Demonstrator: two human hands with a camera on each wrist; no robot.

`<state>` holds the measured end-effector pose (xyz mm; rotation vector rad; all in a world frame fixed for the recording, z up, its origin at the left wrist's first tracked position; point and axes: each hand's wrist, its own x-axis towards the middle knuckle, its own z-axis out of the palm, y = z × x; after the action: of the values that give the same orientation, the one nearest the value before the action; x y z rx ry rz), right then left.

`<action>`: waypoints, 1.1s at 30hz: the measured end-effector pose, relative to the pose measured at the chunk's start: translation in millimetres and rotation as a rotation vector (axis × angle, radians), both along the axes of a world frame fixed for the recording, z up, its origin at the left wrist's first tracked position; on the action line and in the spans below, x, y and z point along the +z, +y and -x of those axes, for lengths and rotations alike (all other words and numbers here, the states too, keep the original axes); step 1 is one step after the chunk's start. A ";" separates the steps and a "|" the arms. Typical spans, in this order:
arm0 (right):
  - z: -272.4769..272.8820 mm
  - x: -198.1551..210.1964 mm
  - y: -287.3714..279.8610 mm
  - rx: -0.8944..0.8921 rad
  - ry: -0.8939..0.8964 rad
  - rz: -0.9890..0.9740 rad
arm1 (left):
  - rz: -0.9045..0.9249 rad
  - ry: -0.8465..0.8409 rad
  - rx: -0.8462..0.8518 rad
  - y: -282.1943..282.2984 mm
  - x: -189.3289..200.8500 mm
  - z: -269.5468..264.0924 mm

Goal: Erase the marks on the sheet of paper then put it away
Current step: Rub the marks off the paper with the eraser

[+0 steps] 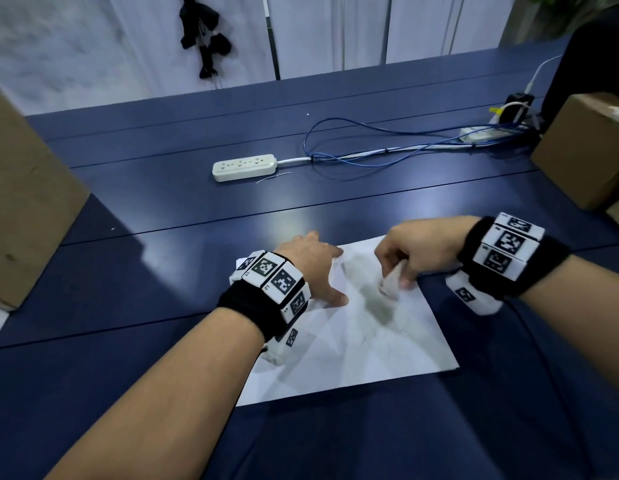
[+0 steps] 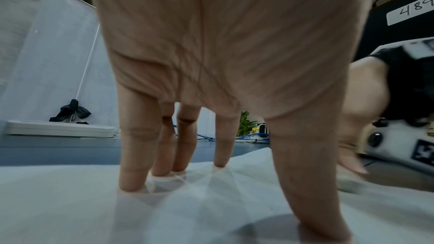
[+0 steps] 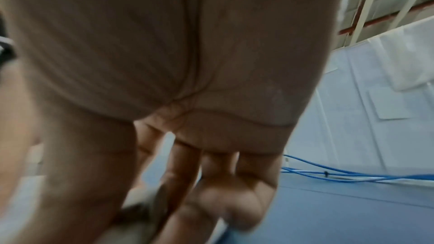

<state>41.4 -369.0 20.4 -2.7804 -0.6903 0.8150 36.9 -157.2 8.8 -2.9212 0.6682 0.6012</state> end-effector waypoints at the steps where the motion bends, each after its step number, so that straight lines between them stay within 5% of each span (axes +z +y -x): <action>1: -8.6 0.5 -0.5 -0.031 -0.105 0.003 | 0.000 0.002 0.003 0.1 0.2 -0.2; 5: -24.4 0.2 -3.0 -0.162 -0.315 -0.041 | -0.011 0.000 -0.002 0.9 1.0 0.3; 11: 7.4 0.8 -0.7 0.020 -0.029 -0.026 | -0.004 0.002 -0.010 1.8 -0.5 -1.3; 17: -25.9 -0.1 -5.8 -0.162 -0.329 -0.033 | -0.007 0.005 -0.003 2.2 0.7 0.0; 23: -7.0 -1.9 -11.6 -0.024 0.009 -0.002 | 0.002 0.001 -0.001 2.3 -1.0 -0.8; 28: -35.4 -4.8 -12.5 -0.178 -0.305 -0.030 | -0.006 -0.001 -0.003 1.5 0.0 -0.3; 33: -0.9 -1.1 -13.7 -0.026 0.018 -0.045 | 0.011 -0.008 -0.001 2.5 -3.0 -1.4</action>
<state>42.3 -382.7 19.3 -2.7329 -0.6596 0.8088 38.3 -154.7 5.7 -2.9313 0.6737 0.5874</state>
